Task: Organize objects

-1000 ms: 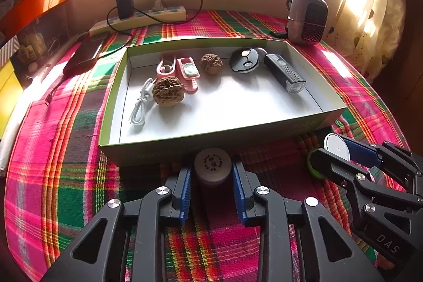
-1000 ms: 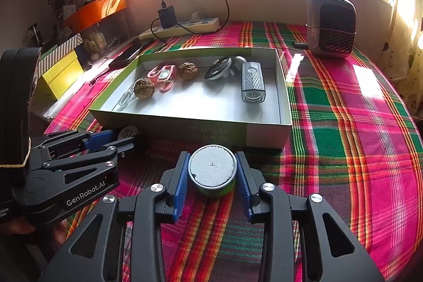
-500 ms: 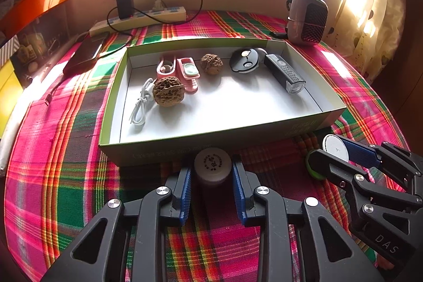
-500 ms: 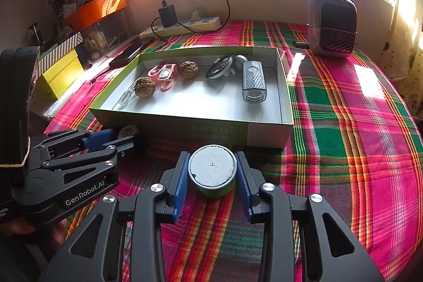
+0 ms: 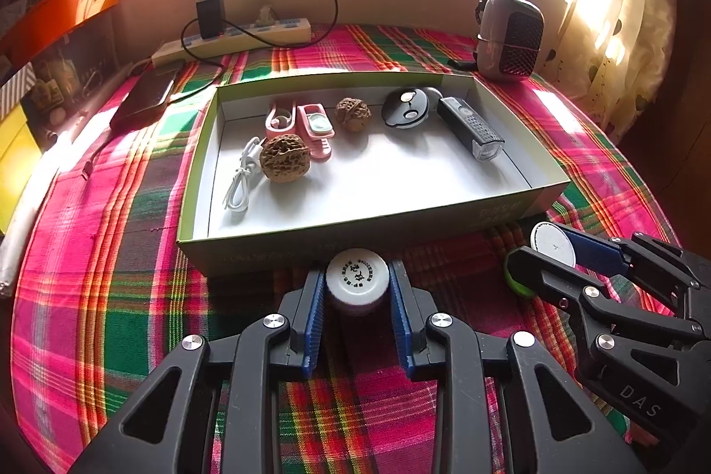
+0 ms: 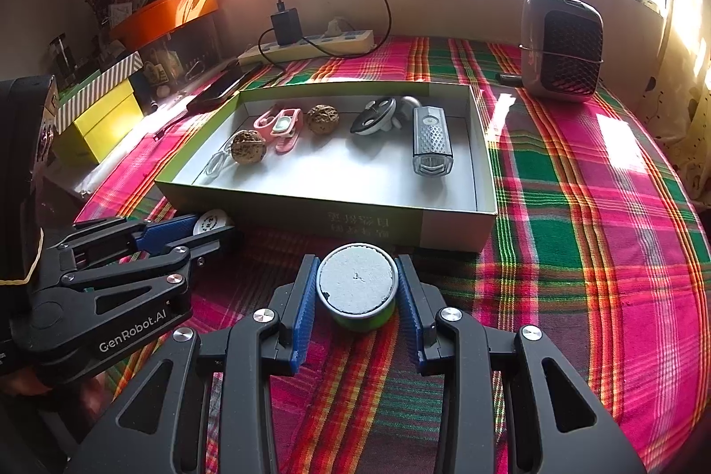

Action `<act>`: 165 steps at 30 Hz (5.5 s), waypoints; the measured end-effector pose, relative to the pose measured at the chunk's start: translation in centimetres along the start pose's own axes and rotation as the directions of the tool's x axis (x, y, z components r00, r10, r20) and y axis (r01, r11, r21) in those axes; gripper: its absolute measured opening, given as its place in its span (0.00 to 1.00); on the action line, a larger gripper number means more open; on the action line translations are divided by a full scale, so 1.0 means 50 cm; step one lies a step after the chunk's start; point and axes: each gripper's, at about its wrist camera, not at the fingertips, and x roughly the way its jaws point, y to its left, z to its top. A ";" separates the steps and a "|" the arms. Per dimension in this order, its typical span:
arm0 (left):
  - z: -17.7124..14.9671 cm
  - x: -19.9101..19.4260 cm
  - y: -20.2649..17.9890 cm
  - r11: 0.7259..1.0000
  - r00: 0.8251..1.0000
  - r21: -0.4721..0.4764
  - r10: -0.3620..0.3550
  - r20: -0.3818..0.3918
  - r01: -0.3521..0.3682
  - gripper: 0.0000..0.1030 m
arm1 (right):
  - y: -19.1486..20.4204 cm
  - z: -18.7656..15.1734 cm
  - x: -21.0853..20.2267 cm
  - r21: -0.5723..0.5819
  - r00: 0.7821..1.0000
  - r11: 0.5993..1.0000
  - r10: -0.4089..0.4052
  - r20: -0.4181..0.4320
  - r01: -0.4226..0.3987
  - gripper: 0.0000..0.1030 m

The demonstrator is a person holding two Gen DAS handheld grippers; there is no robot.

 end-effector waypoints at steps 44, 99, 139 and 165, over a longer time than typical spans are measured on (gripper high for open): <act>0.075 0.024 0.019 0.999 0.999 0.006 -0.037 0.023 0.037 0.25 | -0.009 0.191 0.103 -0.033 0.989 0.989 0.142 -0.028 -0.143 0.34; 0.088 0.081 0.052 0.999 0.999 -0.038 -0.039 -0.009 0.039 0.25 | 0.044 0.208 0.205 -0.085 0.981 0.984 0.144 -0.127 -0.155 0.35; 0.081 0.050 0.050 0.999 1.000 -0.043 -0.026 0.013 0.027 0.31 | 0.034 0.210 0.167 -0.037 0.990 0.992 0.120 -0.079 -0.123 0.43; 0.039 -0.041 0.049 0.998 0.997 -0.048 0.041 0.072 -0.038 0.31 | 0.034 0.150 0.042 -0.010 1.000 1.000 0.001 0.025 -0.001 0.43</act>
